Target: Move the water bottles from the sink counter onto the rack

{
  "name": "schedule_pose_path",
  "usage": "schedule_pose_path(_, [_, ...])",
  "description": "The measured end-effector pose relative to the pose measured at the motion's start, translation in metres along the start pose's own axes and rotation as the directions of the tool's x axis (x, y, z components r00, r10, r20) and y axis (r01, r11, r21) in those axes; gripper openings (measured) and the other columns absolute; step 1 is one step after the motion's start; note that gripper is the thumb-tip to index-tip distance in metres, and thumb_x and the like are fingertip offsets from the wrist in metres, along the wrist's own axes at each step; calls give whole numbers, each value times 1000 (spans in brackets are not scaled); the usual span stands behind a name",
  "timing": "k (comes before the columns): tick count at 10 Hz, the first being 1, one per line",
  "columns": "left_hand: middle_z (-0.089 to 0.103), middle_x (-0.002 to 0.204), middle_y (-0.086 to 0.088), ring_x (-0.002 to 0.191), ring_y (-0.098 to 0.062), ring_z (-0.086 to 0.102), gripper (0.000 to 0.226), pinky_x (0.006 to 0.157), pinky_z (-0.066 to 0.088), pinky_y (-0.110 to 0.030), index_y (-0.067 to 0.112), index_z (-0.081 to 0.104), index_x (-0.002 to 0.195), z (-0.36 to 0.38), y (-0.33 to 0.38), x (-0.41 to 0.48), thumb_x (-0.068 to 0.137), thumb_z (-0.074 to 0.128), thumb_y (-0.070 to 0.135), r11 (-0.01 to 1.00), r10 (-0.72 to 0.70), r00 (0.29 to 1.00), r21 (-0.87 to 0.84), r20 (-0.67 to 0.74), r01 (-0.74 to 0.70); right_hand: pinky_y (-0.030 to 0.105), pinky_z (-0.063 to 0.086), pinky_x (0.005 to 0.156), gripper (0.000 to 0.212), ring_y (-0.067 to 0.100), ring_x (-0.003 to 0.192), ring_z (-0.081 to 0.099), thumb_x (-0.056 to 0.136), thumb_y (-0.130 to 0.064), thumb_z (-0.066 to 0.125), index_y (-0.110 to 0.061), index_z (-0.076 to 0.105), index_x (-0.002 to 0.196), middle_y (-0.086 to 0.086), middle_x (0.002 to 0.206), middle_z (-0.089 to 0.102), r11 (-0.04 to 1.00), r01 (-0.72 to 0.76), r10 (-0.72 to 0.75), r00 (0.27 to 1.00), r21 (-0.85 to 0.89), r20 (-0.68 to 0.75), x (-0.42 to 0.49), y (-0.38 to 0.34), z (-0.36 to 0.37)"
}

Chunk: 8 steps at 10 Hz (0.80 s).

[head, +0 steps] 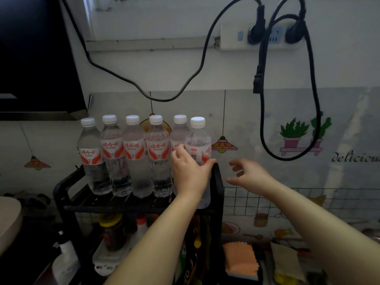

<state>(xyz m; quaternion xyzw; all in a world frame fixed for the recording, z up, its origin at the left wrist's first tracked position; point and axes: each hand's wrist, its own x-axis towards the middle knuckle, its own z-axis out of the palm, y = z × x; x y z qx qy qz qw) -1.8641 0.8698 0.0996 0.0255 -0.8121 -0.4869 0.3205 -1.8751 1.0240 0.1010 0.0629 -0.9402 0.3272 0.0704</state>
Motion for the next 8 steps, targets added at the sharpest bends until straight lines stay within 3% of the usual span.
schedule_pose_path(2, [41, 137, -12, 128, -27, 43, 81, 100, 45, -40, 8, 33, 136, 6, -13, -14, 72, 79, 30, 994, -107, 993, 8, 53, 106, 31, 48, 92, 58, 18, 114, 54, 83, -26, 68, -19, 44, 135, 5, 131, 53, 1000, -16, 16, 1000, -26, 21, -11, 6, -4])
schedule_pose_path(4, [39, 142, -12, 132, -27, 40, 84, 104, 41, -39, 7, 32, 139, 2, -18, -19, 73, 78, 30, 992, -127, 987, 30, 94, 124, 30, 46, 93, 58, 19, 116, 54, 83, -28, 67, -20, 43, 135, 4, 132, 53, 999, -14, 16, 998, -34, 54, -17, 8, -3])
schedule_pose_path(6, [37, 144, -8, 131, -25, 40, 82, 99, 44, -39, 11, 31, 140, -16, -21, -28, 77, 71, 43, 971, -138, 984, 213, 114, 112, 30, 45, 94, 58, 19, 117, 53, 84, -27, 66, -19, 42, 137, 5, 133, 52, 996, -12, 20, 995, -85, 94, -27, 11, -2])
schedule_pose_path(8, [40, 141, -10, 129, -28, 40, 73, 103, 43, -44, 13, 36, 138, -31, -22, -51, 80, 66, 45, 864, -235, 940, 496, 249, 85, 28, 44, 94, 58, 20, 119, 53, 85, -25, 65, -18, 41, 137, 6, 135, 51, 985, 19, 1, 993, -169, 119, -47, 9, 1])
